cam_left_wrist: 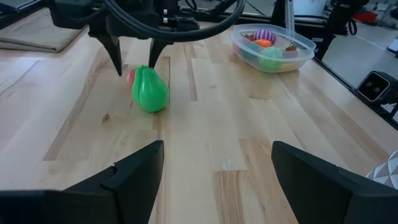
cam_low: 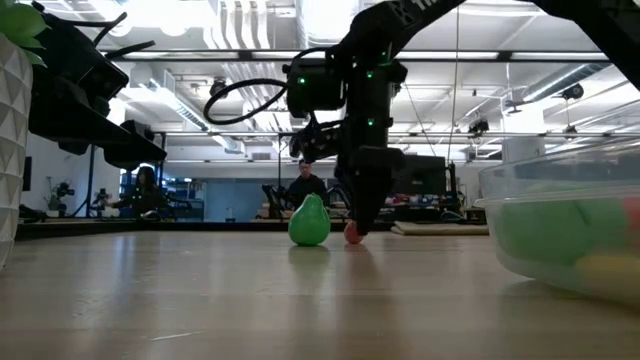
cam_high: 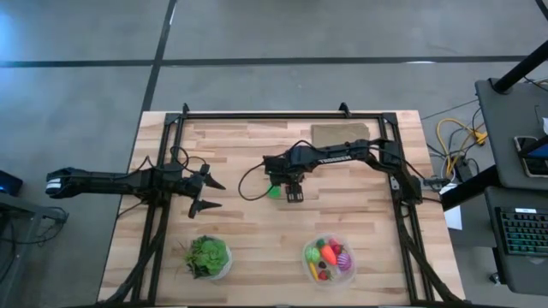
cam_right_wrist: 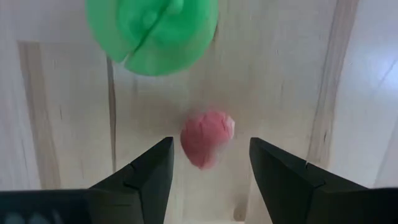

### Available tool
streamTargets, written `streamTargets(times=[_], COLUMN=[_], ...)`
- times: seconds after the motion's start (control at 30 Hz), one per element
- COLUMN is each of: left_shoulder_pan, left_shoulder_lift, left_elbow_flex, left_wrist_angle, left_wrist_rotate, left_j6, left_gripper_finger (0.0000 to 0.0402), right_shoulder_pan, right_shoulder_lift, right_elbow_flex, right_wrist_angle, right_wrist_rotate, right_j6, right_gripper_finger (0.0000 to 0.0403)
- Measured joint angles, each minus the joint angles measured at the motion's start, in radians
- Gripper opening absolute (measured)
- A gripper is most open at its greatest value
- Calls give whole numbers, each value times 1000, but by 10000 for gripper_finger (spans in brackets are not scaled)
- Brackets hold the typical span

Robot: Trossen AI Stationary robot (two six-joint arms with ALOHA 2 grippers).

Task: Pick and placing Produce into tupperware
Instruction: Put the pink peach into the transparent container

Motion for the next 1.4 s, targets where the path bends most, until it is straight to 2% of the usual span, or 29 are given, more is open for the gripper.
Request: streamTargets(times=[0.4,0.73,0.97,1.1,1.2,1.4], left_shoulder_pan=[0,0,0,0,0,0], left_shoulder_lift=[0,0,0,0,0,0], left_elbow_flex=[0,0,0,0,0,0], left_wrist_angle=[0,0,0,0,0,0], left_wrist_rotate=[0,0,0,0,0,0], left_j6=[0,0,0,0,0,0], left_gripper_finger=[283,283,283,283,283,283], right_shoulder_pan=[2,2,6,12,37,170], right_shoulder_lift=[2,3,-8,-62,-130,-310], right_elbow_flex=[0,0,6,41,65,66], right_wrist_angle=[39,38,-9,-99,-172,-250], right_wrist_rotate=[-2,-10,-36,-97,-103,-103], right_j6=[2,26,87,158,206,436], right_gripper_finger=[197,124,92,83,81,86])
